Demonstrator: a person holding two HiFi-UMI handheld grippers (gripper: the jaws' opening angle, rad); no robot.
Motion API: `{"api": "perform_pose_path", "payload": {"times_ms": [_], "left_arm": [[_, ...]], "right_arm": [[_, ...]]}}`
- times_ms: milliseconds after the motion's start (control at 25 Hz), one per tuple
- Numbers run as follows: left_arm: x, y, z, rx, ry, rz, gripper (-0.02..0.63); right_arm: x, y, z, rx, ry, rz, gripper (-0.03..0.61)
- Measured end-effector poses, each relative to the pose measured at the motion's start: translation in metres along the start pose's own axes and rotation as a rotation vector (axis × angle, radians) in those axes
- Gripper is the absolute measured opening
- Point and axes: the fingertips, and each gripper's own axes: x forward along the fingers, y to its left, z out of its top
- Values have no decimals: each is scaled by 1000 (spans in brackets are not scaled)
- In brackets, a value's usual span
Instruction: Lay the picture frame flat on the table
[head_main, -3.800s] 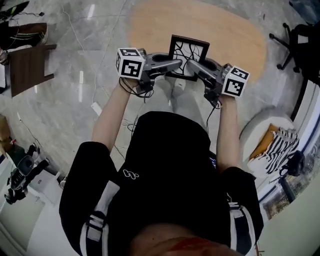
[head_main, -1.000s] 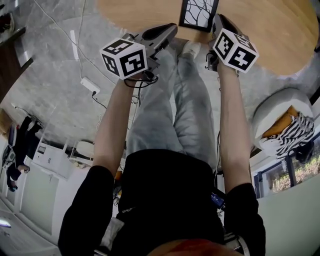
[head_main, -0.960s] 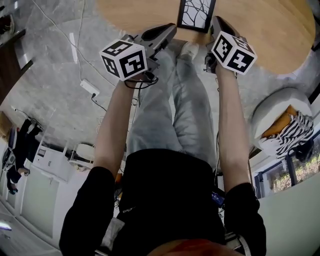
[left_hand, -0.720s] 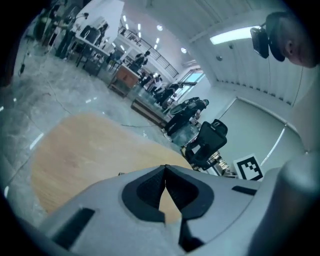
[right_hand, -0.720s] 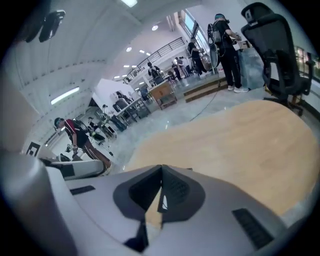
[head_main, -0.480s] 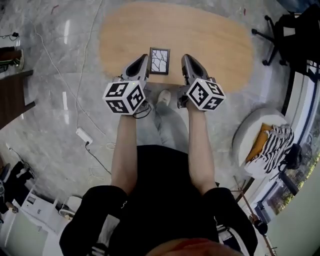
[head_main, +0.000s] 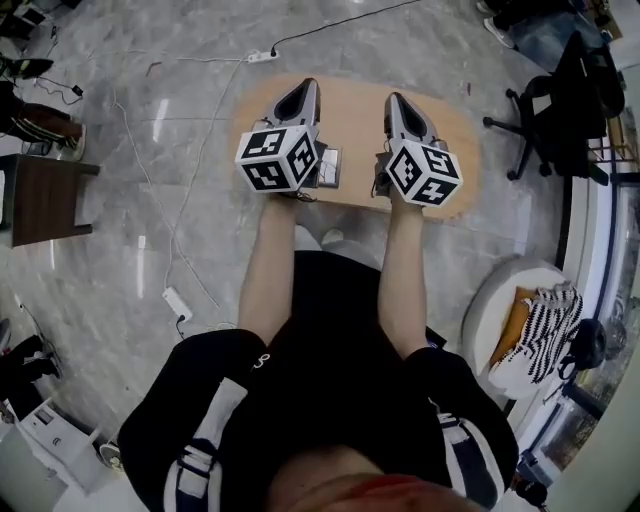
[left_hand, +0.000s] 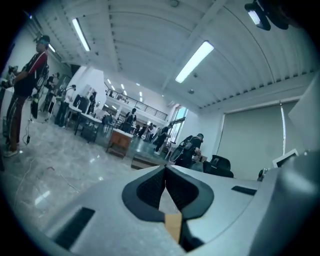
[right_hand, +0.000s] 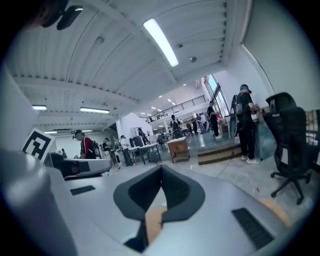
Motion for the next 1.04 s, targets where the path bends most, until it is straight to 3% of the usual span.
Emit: {"api": "perform_pose_path", "payload": {"times_ms": [160,400,1040], "left_arm": [[-9,-5,38,85,-63,19,9],[-20,-12,66,147,-119,42,9],[-15,-27,80,161,-170,55,9]], "right_arm": [[1,23,38,-102,-55,38,11],[-1,37,63,-159,-100,67,11],[-6,26,90,-204,-149,79,11]]}}
